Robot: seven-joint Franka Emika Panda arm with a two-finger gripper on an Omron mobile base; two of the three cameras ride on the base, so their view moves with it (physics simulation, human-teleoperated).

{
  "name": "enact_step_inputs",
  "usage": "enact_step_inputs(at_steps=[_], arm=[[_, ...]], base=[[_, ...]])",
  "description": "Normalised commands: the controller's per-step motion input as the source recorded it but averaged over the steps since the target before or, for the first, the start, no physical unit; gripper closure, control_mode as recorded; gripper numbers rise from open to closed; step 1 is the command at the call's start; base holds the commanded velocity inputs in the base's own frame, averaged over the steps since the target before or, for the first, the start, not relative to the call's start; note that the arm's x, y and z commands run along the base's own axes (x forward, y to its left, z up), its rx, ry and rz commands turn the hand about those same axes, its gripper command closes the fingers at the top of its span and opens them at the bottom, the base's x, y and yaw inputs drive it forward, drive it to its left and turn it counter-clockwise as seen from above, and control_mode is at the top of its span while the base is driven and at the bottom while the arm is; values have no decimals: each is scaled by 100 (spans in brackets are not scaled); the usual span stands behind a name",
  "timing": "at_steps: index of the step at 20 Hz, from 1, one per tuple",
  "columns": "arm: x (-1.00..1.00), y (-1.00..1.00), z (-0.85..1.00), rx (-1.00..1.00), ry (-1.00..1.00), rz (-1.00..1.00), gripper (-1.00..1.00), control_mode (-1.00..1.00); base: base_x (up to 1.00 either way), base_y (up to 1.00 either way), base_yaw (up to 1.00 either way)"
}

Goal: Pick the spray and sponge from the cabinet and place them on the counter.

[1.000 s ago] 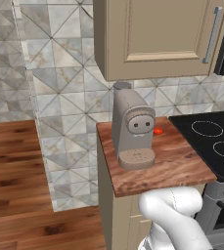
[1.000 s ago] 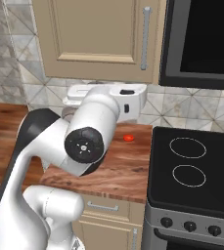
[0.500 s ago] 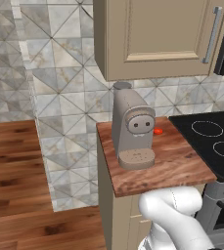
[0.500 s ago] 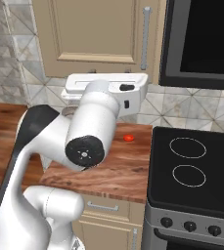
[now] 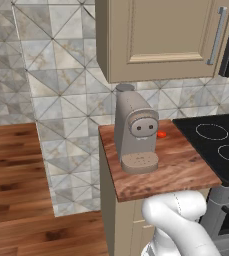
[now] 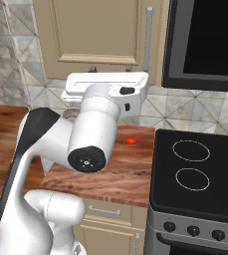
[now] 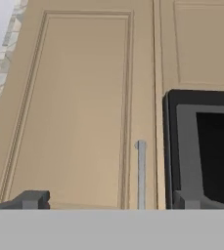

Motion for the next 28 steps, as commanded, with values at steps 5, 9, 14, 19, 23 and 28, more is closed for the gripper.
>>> enact_step_inputs(at_steps=[5,9,14,19,23,28], arm=[[17,7,0,0,0,0,-100,-100],[22,6,1,0,2,0,-100,-100],[30,1,0,0,2,0,-100,-100],[36,0,0,0,0,0,-100,-100],[41,0,-2,0,0,0,-100,-100],[39,-1,-7,-1,0,0,-100,-100]], base=[[0,0,0],[0,0,0],[0,0,0],[0,0,0],[0,0,0],[0,0,0]])
